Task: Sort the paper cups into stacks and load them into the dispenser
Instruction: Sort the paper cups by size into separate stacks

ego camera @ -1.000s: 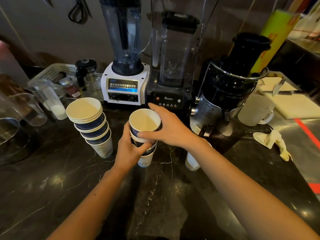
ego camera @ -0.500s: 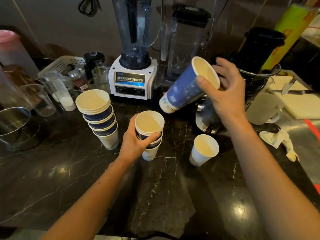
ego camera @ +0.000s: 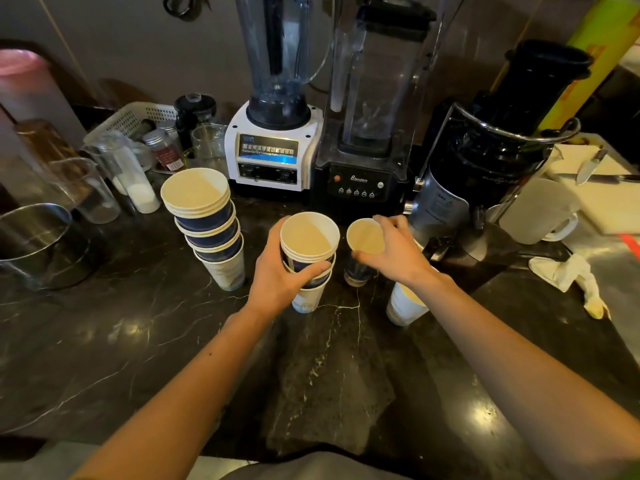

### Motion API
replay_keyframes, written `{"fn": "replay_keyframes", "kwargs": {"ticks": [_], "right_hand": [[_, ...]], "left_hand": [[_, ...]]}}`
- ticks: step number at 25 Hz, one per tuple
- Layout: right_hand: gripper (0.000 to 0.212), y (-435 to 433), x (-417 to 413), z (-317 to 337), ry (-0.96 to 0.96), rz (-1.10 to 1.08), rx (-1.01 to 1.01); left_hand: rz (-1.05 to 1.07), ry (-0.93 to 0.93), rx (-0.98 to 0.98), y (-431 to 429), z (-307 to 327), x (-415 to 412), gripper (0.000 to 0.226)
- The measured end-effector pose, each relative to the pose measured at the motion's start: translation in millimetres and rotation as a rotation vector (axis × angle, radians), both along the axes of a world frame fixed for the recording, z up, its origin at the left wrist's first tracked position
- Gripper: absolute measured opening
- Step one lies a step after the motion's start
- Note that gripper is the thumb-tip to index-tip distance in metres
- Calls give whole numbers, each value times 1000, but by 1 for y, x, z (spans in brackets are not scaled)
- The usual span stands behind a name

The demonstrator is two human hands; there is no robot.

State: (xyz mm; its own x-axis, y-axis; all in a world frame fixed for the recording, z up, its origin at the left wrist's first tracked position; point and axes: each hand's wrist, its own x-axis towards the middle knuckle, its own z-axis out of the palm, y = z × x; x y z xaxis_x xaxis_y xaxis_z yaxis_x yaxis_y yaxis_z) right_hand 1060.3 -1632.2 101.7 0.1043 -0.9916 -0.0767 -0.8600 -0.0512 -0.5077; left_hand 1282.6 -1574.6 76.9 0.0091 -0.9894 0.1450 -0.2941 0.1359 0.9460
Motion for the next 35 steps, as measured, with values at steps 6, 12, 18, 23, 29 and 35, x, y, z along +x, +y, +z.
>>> {"fn": "replay_keyframes", "kwargs": {"ticks": [6, 12, 18, 23, 29, 35], "right_hand": [[82, 7, 15, 33, -127, 140, -138], [68, 20, 52, 49, -134, 396, -35], [31, 21, 57, 46, -111, 421, -85], [26, 23, 56, 56, -328, 283, -238], [26, 27, 23, 95, -665, 114, -379], [23, 55, -28, 102, -637, -76, -510]], "left_hand": [[13, -1, 17, 1, -2, -2, 83], [-21, 9, 8, 3, -10, 1, 82], [-21, 22, 40, 1, -8, 3, 78], [-22, 42, 38, 0, -11, 5, 81], [-12, 25, 22, 1, -11, 5, 78], [2, 6, -4, 0, -15, 5, 84]]}}
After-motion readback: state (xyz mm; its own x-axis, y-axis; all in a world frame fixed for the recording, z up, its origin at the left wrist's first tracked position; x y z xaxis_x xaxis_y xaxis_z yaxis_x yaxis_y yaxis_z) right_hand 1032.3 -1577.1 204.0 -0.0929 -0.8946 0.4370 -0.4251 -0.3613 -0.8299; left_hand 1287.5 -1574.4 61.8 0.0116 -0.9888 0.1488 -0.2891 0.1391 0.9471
